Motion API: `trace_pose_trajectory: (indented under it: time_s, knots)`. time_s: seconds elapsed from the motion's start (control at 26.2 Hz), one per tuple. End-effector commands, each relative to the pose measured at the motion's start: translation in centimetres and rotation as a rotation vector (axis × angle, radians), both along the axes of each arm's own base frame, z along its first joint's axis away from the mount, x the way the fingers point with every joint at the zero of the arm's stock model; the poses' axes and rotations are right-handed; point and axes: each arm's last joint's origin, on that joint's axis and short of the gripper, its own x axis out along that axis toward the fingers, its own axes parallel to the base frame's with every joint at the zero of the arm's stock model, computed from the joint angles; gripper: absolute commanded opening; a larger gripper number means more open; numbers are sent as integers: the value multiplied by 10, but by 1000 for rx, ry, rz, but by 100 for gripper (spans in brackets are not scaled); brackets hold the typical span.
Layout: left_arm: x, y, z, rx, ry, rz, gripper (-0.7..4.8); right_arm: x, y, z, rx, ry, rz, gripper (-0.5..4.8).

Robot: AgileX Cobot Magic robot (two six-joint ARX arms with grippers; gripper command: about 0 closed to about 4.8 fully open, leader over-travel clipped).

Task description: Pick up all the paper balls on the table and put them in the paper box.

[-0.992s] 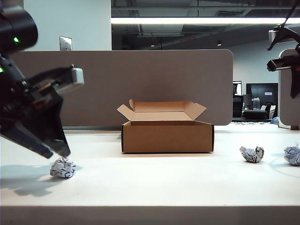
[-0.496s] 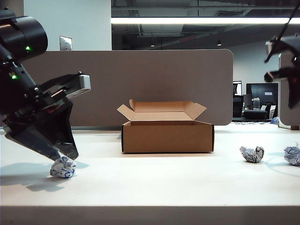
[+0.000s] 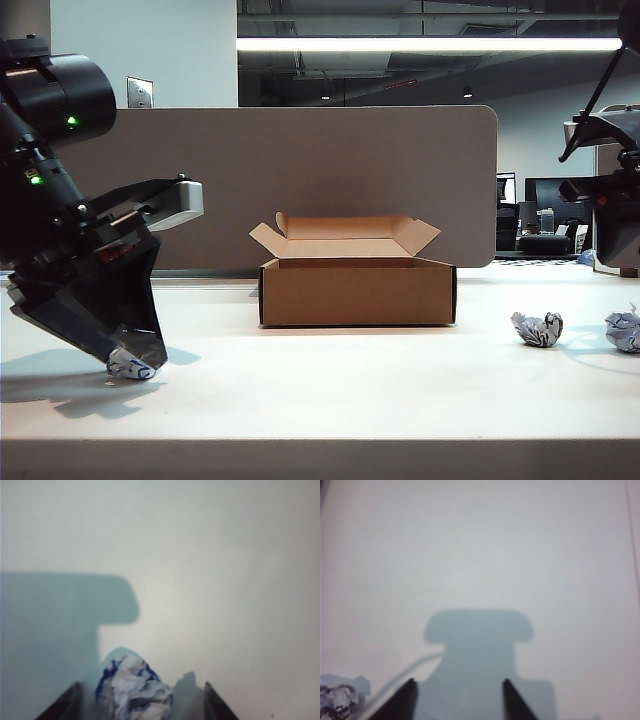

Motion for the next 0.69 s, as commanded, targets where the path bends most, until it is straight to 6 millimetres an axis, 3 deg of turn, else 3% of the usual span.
trace_pose_trajectory:
  time_s: [0.04, 0.69]
  knots:
    - [1, -1, 1, 24, -16, 14, 305, 0, 0, -1, 46, 14, -57, 374]
    - [0, 1, -1, 68, -12, 35, 305, 6, 1, -30, 47, 156, -62, 368]
